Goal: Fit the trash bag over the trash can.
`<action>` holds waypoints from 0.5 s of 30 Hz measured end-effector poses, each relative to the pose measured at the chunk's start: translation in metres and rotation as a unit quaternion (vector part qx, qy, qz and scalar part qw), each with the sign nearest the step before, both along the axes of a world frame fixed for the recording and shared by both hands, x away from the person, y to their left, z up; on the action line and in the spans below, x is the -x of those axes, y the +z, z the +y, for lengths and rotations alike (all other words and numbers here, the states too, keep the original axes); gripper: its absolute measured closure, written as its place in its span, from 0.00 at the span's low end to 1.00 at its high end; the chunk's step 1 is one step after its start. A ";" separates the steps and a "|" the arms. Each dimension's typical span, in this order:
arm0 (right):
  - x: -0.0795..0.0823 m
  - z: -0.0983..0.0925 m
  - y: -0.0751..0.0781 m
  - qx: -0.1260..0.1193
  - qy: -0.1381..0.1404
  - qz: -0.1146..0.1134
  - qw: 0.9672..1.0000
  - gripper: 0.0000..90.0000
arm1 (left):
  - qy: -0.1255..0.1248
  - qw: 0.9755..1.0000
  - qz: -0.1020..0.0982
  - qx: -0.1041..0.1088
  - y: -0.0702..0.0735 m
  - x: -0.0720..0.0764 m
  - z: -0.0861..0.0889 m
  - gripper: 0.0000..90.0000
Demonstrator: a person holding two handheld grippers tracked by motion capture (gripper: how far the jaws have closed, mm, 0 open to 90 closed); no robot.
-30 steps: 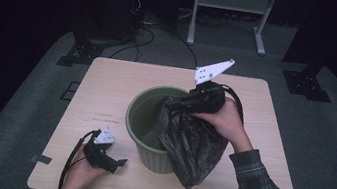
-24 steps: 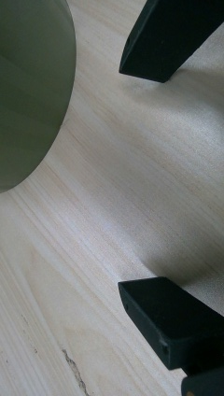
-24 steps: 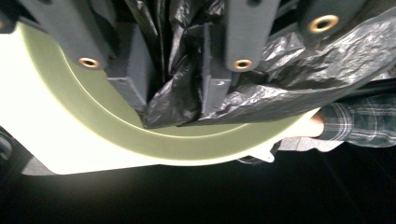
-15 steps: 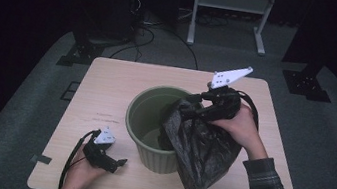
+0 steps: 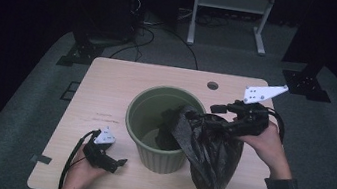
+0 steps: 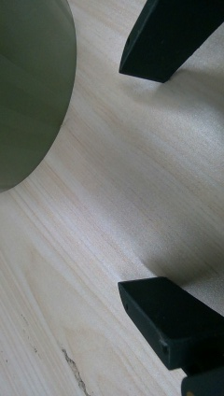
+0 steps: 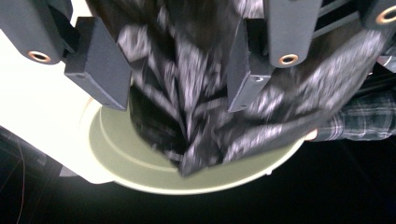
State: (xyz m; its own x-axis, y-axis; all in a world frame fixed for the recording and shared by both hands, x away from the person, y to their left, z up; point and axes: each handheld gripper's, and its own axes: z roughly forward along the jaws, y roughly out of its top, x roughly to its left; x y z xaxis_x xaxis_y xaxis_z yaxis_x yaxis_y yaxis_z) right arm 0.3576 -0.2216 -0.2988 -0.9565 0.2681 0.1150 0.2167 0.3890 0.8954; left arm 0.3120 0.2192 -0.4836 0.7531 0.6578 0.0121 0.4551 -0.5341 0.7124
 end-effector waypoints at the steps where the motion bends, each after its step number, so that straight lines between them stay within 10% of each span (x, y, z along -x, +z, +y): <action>1: 0.002 -0.002 -0.003 0.000 -0.001 0.000 1.000 0.44 | 0.000 1.000 0.000 0.000 0.000 0.000 0.000 0.00; 4: 0.004 -0.008 -0.012 -0.004 -0.004 0.004 1.000 0.49 | 0.000 1.000 0.000 0.000 0.000 0.000 0.000 0.00; 11: 0.003 -0.008 -0.021 -0.005 0.007 0.014 1.000 0.97 | 0.000 1.000 0.000 0.000 0.000 0.000 0.000 0.00; 15: -0.005 -0.003 -0.016 -0.001 -0.012 0.000 1.000 0.99 | 0.000 1.000 0.000 0.000 0.000 0.000 0.000 0.00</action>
State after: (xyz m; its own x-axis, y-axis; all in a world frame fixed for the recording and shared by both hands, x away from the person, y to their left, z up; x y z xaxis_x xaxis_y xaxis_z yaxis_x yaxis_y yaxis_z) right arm 0.3623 -0.2246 -0.3149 -0.9500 0.2900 0.1160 0.2261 0.3820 0.8961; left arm 0.3120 0.2192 -0.4836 0.7532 0.6577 0.0120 0.4552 -0.5342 0.7123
